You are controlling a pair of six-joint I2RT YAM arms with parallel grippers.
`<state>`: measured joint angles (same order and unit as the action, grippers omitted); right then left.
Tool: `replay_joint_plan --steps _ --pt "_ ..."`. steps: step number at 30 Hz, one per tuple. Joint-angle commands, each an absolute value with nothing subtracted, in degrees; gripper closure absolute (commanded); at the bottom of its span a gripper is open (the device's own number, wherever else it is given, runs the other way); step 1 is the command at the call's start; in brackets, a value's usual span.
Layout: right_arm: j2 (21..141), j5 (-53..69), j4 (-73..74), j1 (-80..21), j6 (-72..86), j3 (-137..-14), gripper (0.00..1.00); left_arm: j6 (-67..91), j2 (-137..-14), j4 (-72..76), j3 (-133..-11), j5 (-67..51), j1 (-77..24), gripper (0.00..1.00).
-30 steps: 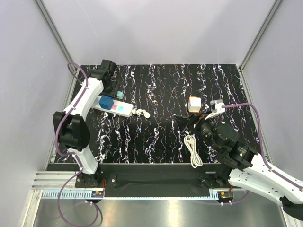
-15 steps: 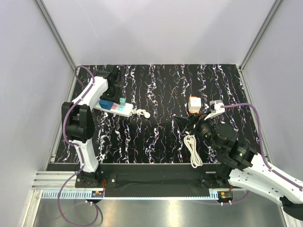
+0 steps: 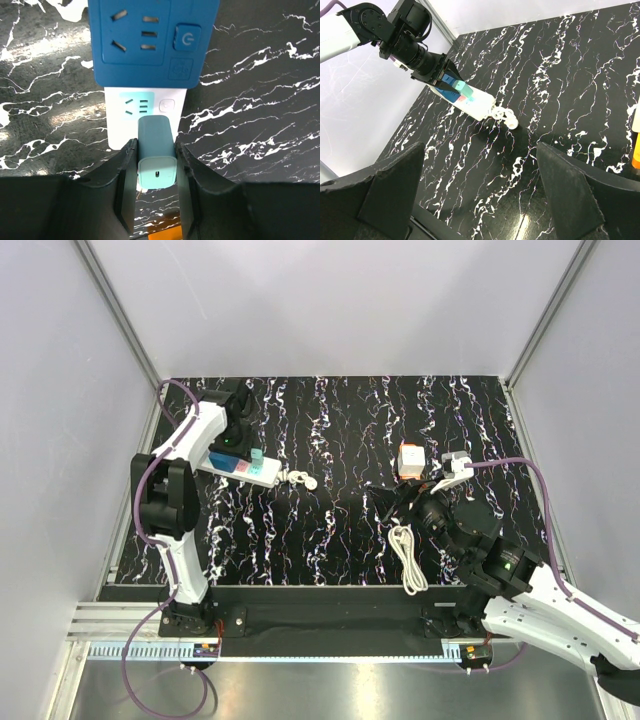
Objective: Insert the plug
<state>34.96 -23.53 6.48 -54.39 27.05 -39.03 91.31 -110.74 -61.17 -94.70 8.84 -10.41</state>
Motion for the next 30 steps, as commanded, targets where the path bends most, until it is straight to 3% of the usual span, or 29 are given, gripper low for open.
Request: replay_joint_plan --steps 1,30 --pt "34.98 -25.49 6.06 -54.67 27.25 -40.25 0.0 90.79 -110.74 -61.26 -94.48 10.02 -10.02 1.0" --pt "33.22 -26.89 7.56 -54.67 25.93 -40.96 0.0 87.89 -113.29 -60.03 -92.46 14.32 -9.58 1.0"
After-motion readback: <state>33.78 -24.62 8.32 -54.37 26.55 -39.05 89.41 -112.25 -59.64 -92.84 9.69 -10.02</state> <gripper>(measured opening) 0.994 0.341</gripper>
